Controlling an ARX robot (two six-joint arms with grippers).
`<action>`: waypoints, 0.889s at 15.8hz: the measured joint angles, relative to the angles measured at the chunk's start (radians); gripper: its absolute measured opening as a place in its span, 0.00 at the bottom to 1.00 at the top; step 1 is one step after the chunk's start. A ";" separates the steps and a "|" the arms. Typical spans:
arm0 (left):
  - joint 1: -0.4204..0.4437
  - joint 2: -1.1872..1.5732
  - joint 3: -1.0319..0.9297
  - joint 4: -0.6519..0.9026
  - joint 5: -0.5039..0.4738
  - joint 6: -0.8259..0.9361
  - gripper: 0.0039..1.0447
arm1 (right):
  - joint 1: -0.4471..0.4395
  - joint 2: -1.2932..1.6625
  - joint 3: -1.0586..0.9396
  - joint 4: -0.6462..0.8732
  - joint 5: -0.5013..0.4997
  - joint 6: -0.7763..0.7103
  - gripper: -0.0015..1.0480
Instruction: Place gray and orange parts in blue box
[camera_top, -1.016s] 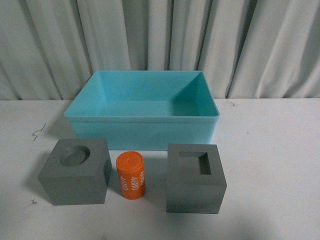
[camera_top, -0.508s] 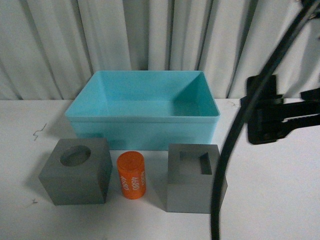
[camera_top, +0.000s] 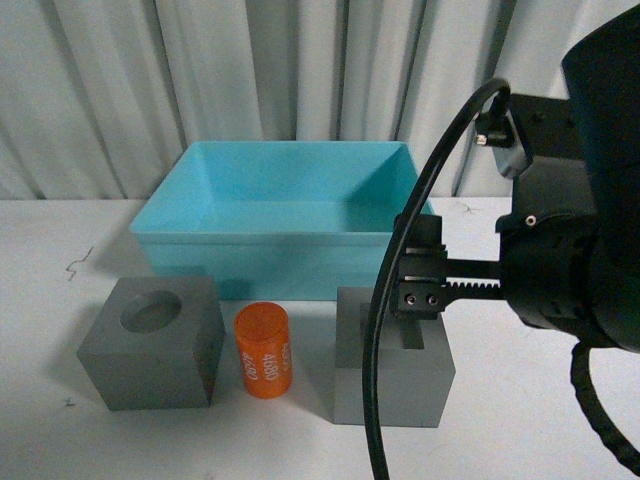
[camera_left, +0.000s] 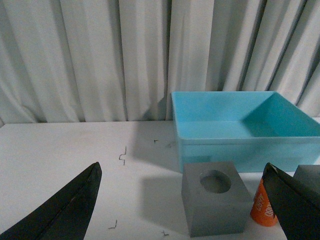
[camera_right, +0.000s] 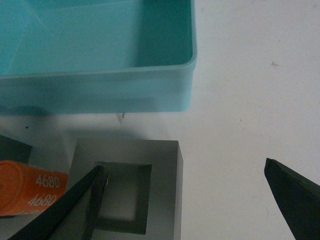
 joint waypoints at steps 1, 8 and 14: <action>0.000 0.000 0.000 0.000 0.000 0.000 0.94 | 0.003 0.022 0.007 0.003 -0.003 0.014 0.94; 0.000 0.000 0.000 0.000 0.000 0.000 0.94 | 0.062 0.150 0.108 -0.086 0.005 0.113 0.94; 0.000 0.000 0.000 0.000 0.000 0.000 0.94 | 0.043 0.164 0.085 -0.121 0.037 0.172 0.19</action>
